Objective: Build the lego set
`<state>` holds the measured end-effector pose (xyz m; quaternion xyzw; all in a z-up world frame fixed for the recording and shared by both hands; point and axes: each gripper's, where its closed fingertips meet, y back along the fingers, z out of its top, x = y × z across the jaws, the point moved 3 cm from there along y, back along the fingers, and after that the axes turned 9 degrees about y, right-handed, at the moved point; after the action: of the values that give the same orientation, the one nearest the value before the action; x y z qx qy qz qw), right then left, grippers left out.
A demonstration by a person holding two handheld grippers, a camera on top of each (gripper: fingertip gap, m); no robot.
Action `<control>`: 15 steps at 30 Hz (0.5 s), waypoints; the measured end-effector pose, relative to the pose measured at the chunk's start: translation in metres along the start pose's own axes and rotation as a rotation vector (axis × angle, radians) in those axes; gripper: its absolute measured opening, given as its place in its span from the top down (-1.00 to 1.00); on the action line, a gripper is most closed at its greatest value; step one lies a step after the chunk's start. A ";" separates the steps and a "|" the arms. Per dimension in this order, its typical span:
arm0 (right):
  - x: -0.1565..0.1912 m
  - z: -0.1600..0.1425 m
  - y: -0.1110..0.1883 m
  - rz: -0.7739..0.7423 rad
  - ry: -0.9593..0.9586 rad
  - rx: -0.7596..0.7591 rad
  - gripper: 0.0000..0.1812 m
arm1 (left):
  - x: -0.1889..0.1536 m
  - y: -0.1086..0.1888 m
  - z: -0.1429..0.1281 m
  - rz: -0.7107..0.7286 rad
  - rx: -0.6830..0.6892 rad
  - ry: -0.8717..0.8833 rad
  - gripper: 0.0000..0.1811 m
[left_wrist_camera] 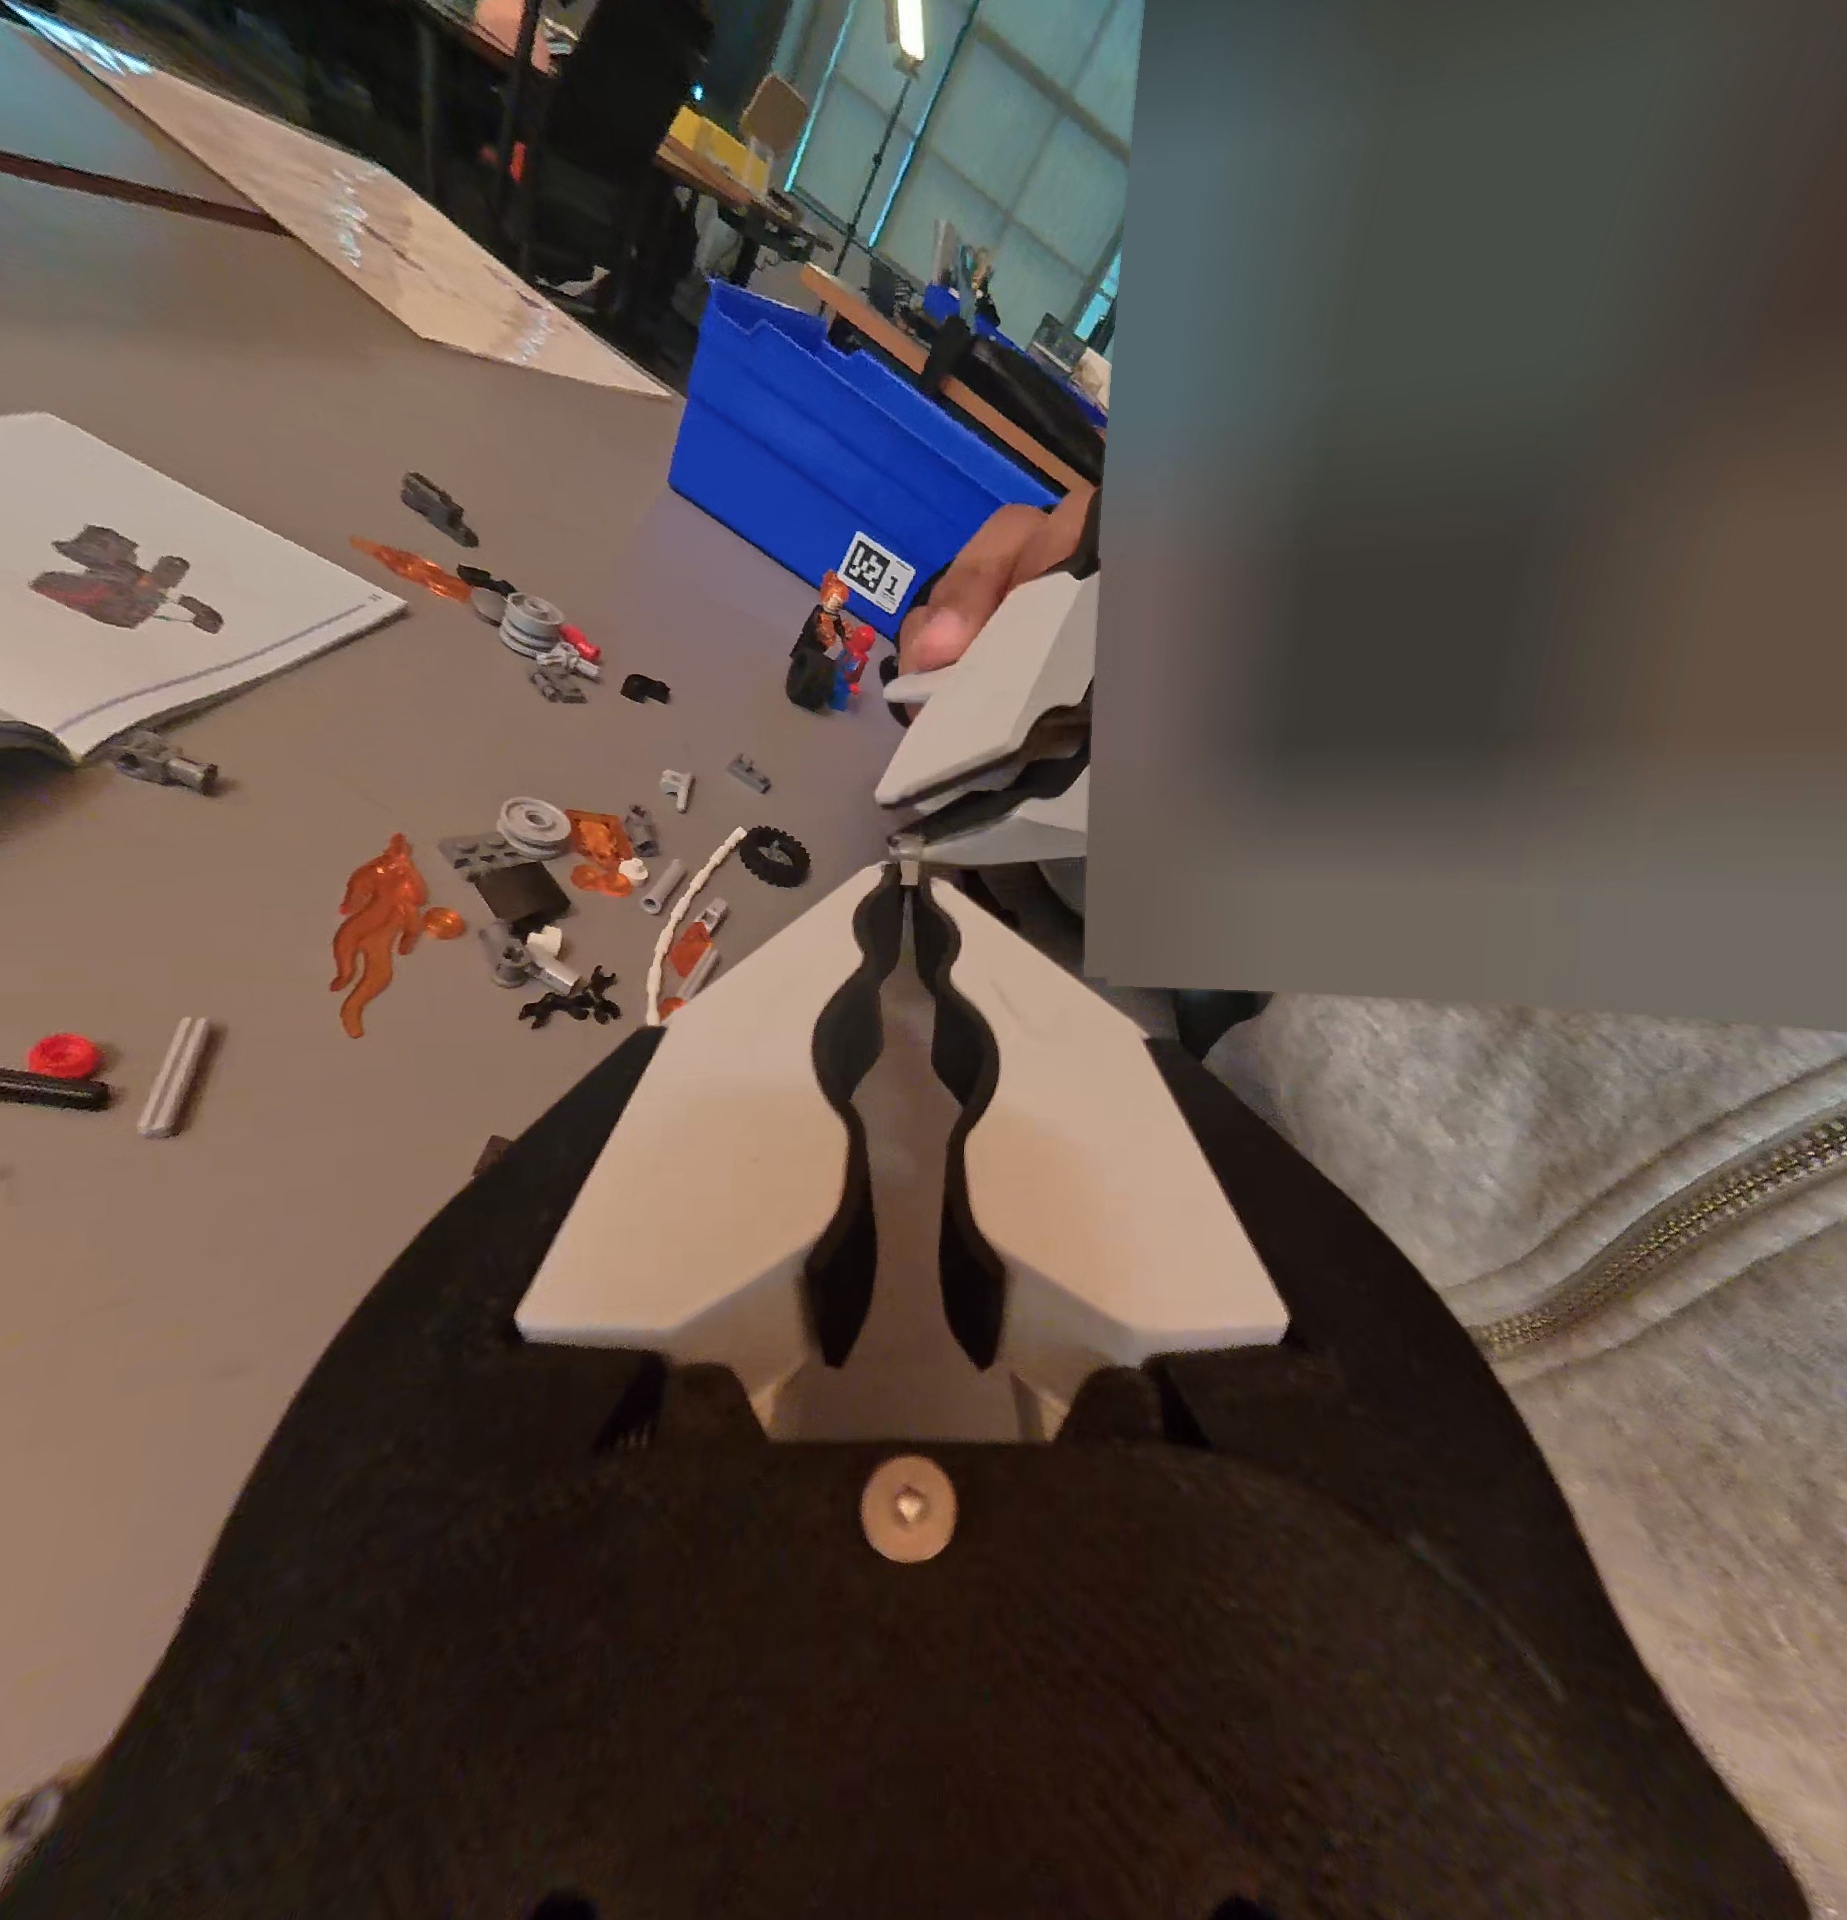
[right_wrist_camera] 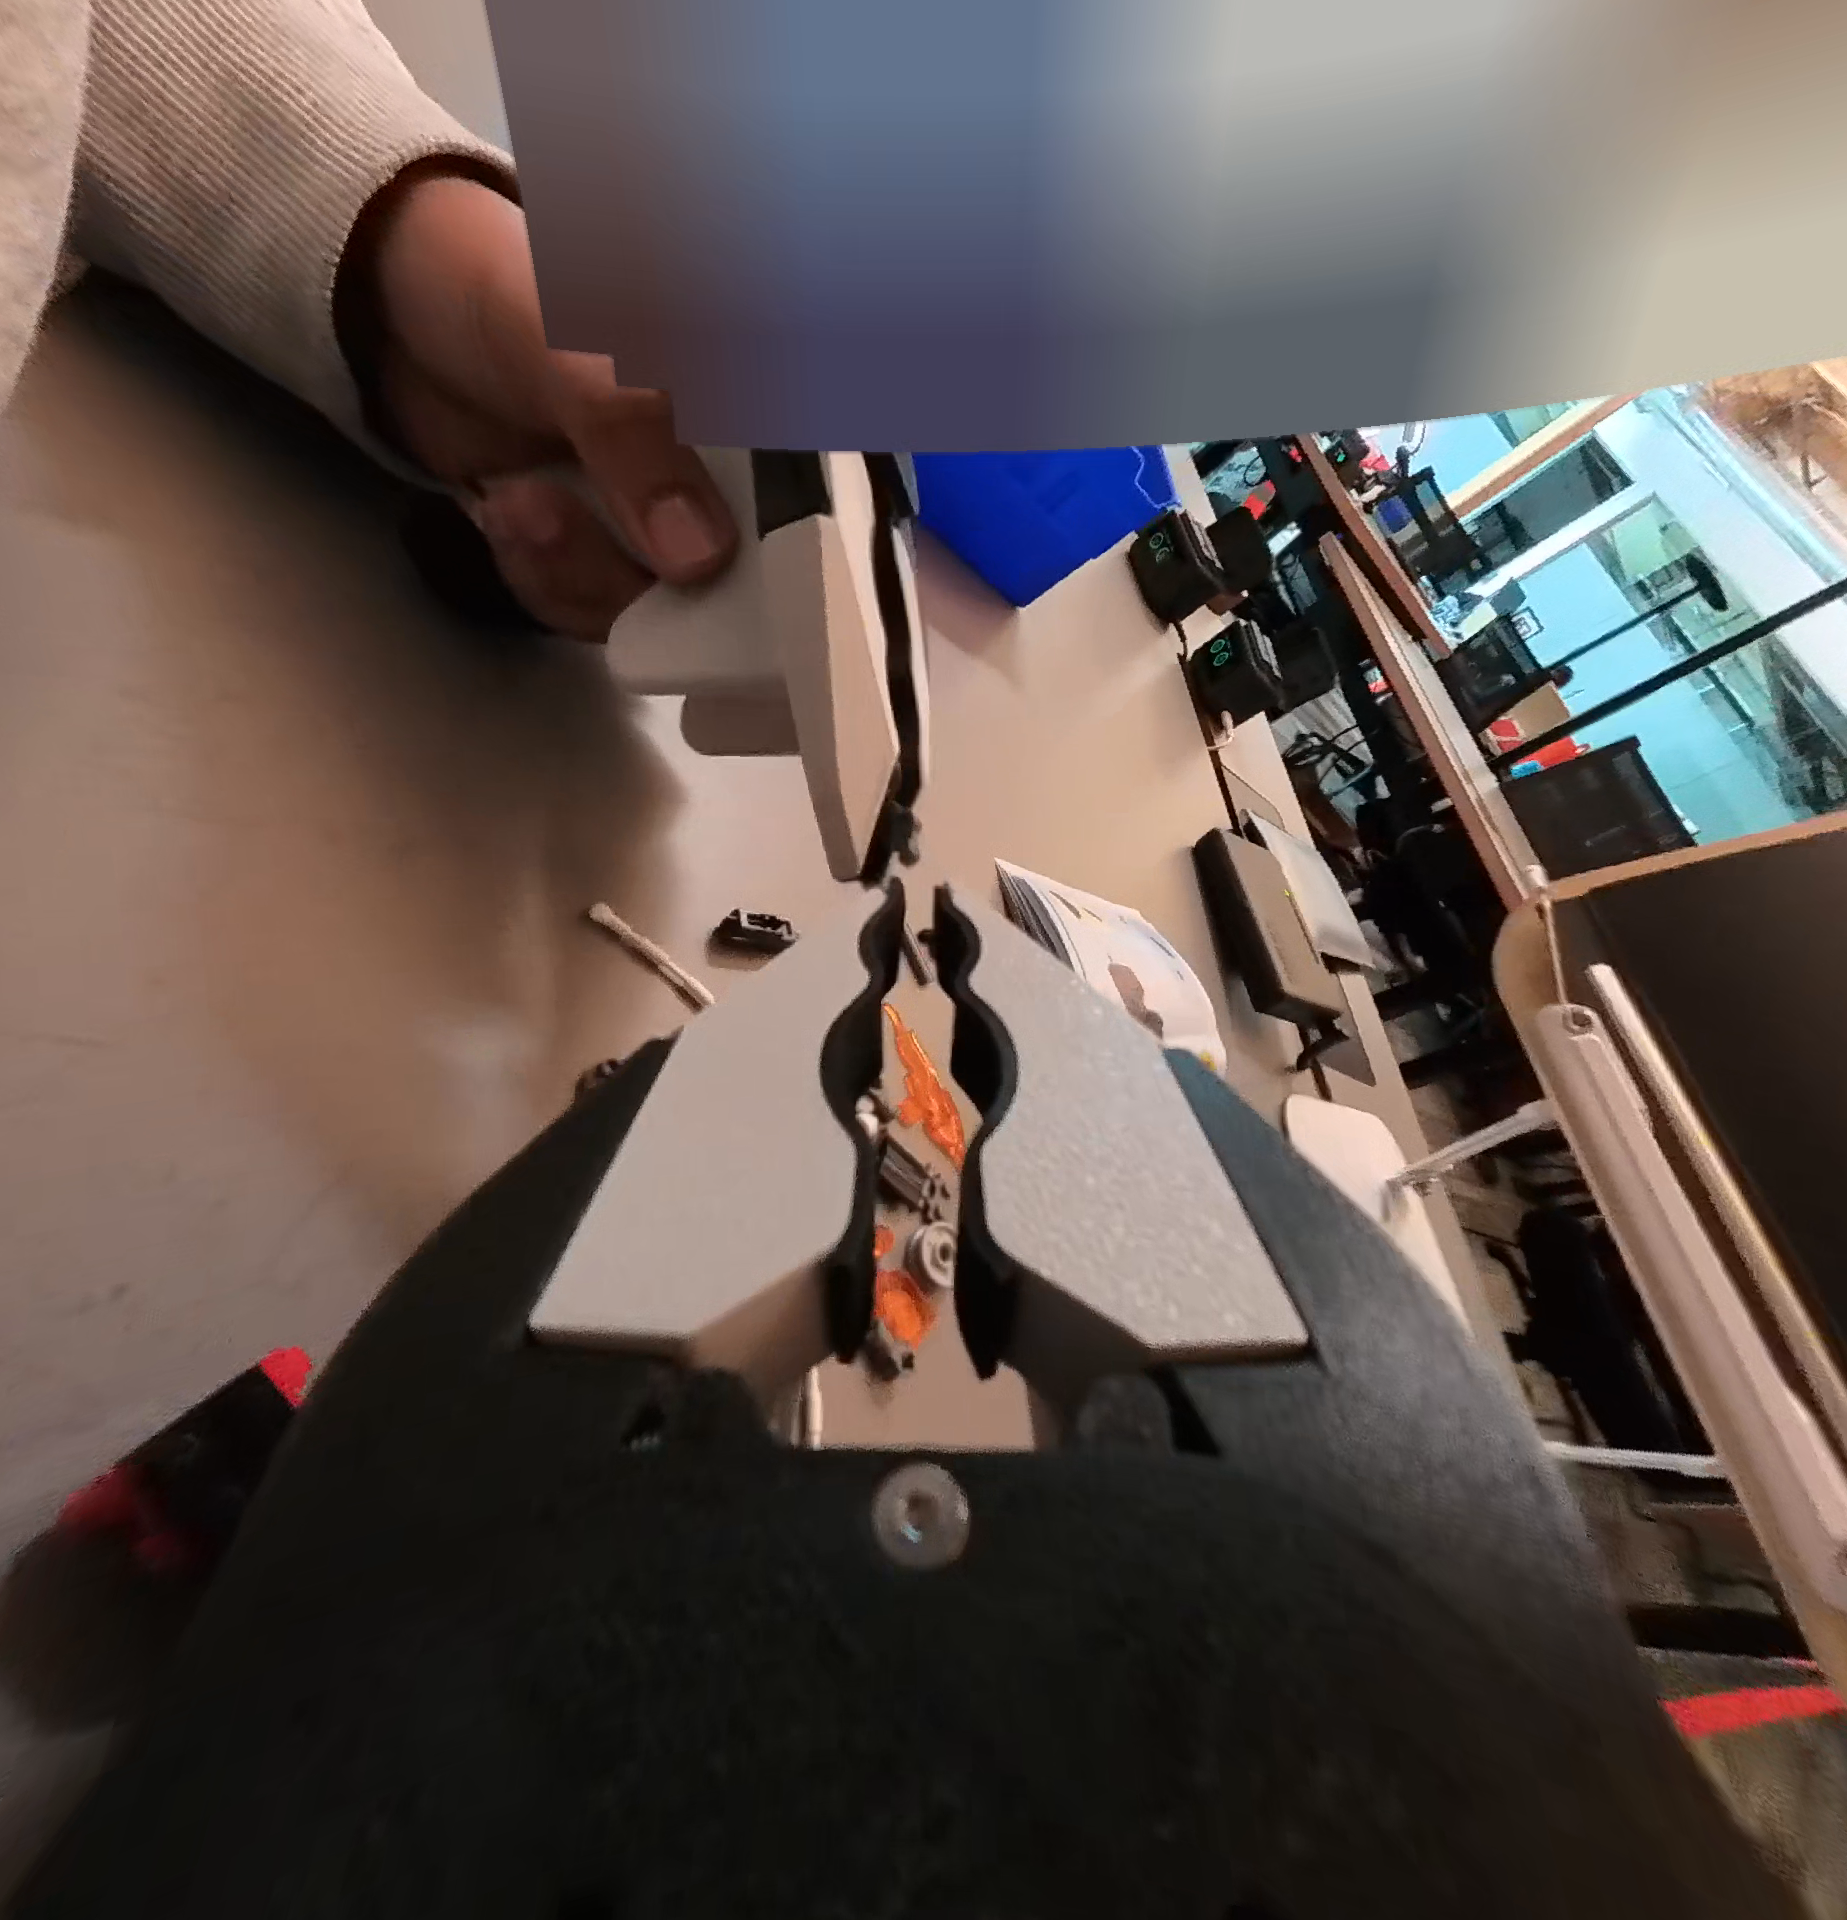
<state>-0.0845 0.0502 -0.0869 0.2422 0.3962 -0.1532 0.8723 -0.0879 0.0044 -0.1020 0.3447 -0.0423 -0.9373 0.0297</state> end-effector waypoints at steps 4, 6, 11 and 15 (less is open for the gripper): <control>-0.005 0.002 0.004 0.002 -0.072 -0.036 0.96 | 0.002 0.001 0.001 0.028 -0.003 -0.023 1.00; -0.007 0.007 0.008 -0.009 -0.081 -0.067 1.00 | 0.002 0.001 0.000 0.026 0.002 -0.023 1.00; -0.013 0.017 0.017 -0.013 -0.145 -0.155 1.00 | 0.002 0.002 0.000 0.017 0.000 -0.019 1.00; -0.012 0.020 0.020 0.030 -0.203 -0.184 1.00 | 0.003 0.003 0.001 0.017 -0.002 -0.020 1.00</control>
<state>-0.0705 0.0572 -0.0608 0.1504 0.3145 -0.1271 0.9286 -0.0904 0.0017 -0.1032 0.3346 -0.0445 -0.9405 0.0377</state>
